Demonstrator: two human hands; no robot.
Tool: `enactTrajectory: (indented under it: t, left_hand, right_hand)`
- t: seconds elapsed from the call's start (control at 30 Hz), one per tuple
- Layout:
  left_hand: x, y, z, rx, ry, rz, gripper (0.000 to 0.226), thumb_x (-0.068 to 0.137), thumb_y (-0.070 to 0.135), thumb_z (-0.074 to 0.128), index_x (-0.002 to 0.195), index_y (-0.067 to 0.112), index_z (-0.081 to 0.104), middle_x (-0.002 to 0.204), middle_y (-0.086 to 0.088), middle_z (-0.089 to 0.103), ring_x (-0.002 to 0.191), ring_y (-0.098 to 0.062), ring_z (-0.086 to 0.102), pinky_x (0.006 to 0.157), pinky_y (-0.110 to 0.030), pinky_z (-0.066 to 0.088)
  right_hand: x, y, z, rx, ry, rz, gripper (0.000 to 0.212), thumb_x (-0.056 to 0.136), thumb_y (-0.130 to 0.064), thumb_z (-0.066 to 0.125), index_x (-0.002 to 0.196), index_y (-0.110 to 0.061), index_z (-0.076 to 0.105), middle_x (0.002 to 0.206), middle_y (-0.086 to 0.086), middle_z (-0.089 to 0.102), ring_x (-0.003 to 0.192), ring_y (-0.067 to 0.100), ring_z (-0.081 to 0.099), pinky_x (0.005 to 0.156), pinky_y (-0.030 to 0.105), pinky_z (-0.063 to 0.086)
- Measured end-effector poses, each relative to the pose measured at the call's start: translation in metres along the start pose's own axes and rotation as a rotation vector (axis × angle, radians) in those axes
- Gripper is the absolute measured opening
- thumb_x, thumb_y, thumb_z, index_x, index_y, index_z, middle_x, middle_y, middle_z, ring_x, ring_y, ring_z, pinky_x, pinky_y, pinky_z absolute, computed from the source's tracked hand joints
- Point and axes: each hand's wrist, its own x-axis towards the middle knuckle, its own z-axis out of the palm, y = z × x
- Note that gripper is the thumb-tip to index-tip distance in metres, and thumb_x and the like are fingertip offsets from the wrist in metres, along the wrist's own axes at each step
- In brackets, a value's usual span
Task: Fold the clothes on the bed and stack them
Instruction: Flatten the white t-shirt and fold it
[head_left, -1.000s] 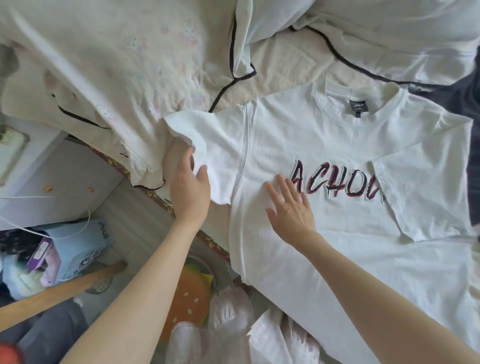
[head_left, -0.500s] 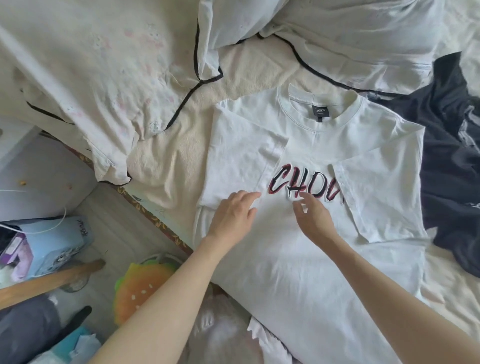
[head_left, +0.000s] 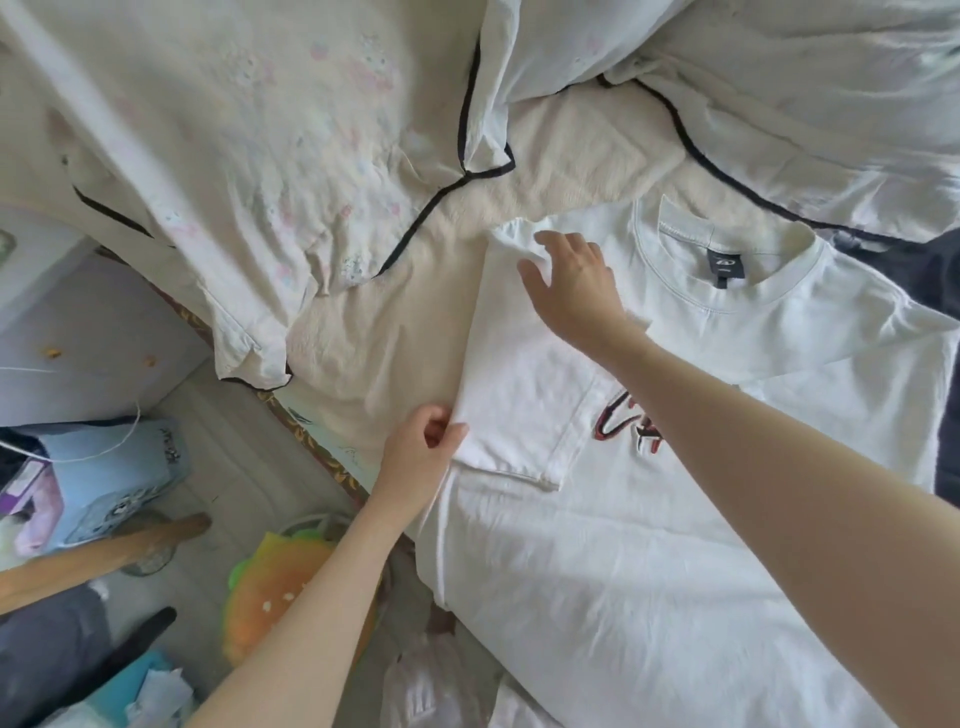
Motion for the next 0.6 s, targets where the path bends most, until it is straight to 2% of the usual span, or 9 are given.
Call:
enactTrajectory:
  t: [0.07,0.1,0.17,0.2,0.23,0.3,0.4,0.5,0.6]
  left_hand:
    - [0.004,-0.002,-0.006,0.005,-0.054,-0.013,0.007,0.093,0.028,0.058,0.090,0.030,0.052,0.086,0.014,0.057,0.077,0.002,0.053,0.061,-0.001,0.038]
    - [0.006,-0.003,-0.008,0.017,-0.085,-0.012,0.011,0.092,0.029,0.058,0.087,0.033,0.050,0.086,0.015,0.056,0.076,0.003,0.052,0.060,-0.003,0.039]
    - [0.011,-0.004,-0.010,0.039,-0.143,-0.019,0.009,0.092,0.032,0.058,0.088,0.031,0.051,0.087,0.013,0.057,0.077,0.003,0.052,0.061,-0.008,0.040]
    - [0.014,-0.005,-0.012,0.049,-0.167,-0.019,0.008,0.092,0.034,0.057,0.091,0.027,0.053,0.088,0.010,0.058,0.078,0.000,0.054,0.063,-0.010,0.040]
    - [0.016,-0.006,-0.013,0.058,-0.189,-0.015,0.013,0.093,0.034,0.057,0.095,0.022,0.055,0.089,0.007,0.059,0.079,-0.004,0.055,0.064,-0.014,0.041]
    - [0.020,-0.010,-0.015,0.049,-0.224,-0.010,0.016,0.094,0.034,0.055,0.100,0.019,0.056,0.091,0.006,0.060,0.081,-0.006,0.057,0.066,-0.018,0.041]
    - [0.024,-0.015,-0.017,0.030,-0.252,0.001,0.010,0.096,0.029,0.053,0.101,0.020,0.053,0.092,0.010,0.058,0.082,-0.002,0.056,0.065,-0.015,0.038]
    - [0.025,-0.017,-0.016,0.037,-0.229,0.016,0.004,0.098,0.022,0.048,0.099,0.022,0.052,0.092,0.007,0.058,0.081,-0.003,0.054,0.064,-0.013,0.038]
    - [0.018,-0.016,-0.013,0.025,-0.159,0.043,0.005,0.099,0.023,0.046,0.099,0.022,0.051,0.088,0.010,0.058,0.079,-0.001,0.053,0.064,-0.007,0.039]
  right_hand:
    - [0.021,-0.011,0.005,-0.037,-0.046,0.015,0.040,0.098,-0.038,0.041,0.126,-0.011,0.051,0.122,0.011,0.055,0.119,0.030,0.045,0.092,0.040,0.037]
    - [0.030,-0.014,0.008,-0.070,-0.073,0.048,0.035,0.098,-0.040,0.040,0.108,-0.012,0.057,0.106,0.009,0.058,0.111,0.029,0.049,0.086,0.038,0.038]
    - [0.046,-0.020,0.011,-0.082,-0.127,0.144,0.036,0.095,-0.042,0.041,0.071,-0.016,0.045,0.072,0.001,0.048,0.087,0.027,0.053,0.069,0.032,0.036]
    - [0.052,-0.021,0.014,-0.034,-0.138,0.187,0.036,0.094,-0.038,0.044,0.066,-0.015,0.042,0.064,-0.001,0.043,0.077,0.025,0.052,0.062,0.029,0.035]
    - [0.058,-0.021,0.017,0.052,-0.135,0.225,0.032,0.091,-0.033,0.048,0.067,-0.012,0.047,0.061,-0.003,0.043,0.071,0.022,0.050,0.055,0.027,0.035]
    - [0.066,-0.021,0.020,0.217,-0.095,0.272,0.023,0.089,-0.027,0.054,0.082,-0.006,0.061,0.060,-0.006,0.045,0.061,0.017,0.048,0.051,0.025,0.035]
    - [0.069,-0.022,0.024,0.279,-0.075,0.275,0.026,0.088,-0.032,0.060,0.090,-0.006,0.066,0.060,-0.008,0.046,0.055,0.006,0.044,0.048,0.023,0.034]
    - [0.062,-0.020,0.025,0.219,-0.103,0.249,0.032,0.089,-0.042,0.058,0.090,-0.010,0.065,0.067,-0.007,0.051,0.061,0.009,0.047,0.052,0.025,0.035]
    - [0.042,-0.004,0.015,0.081,-0.082,0.213,0.040,0.091,-0.049,0.047,0.094,-0.012,0.063,0.083,0.002,0.061,0.078,0.021,0.055,0.063,0.029,0.038]
